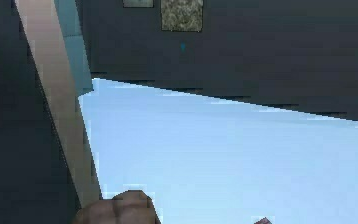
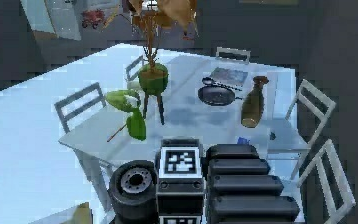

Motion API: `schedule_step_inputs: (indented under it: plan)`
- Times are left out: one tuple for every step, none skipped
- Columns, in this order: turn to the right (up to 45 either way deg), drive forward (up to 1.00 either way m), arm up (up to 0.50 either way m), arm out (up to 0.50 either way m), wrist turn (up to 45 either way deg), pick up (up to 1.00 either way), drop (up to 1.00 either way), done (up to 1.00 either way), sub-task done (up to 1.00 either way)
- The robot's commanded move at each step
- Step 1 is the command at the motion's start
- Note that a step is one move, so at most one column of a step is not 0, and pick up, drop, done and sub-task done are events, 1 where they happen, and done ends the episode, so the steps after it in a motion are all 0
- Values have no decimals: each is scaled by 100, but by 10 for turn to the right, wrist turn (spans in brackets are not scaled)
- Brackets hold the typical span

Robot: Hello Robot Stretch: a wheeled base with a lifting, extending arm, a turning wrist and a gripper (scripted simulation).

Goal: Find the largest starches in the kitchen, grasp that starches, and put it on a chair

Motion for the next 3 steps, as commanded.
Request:
schedule_step_inputs:
  plan:
    - [-270,0,0,0,0,0,0,0,0]
    - [0,0,0,12,0,0,0,0,0]
    - [0,0,0,0,450,0,0,0,0]
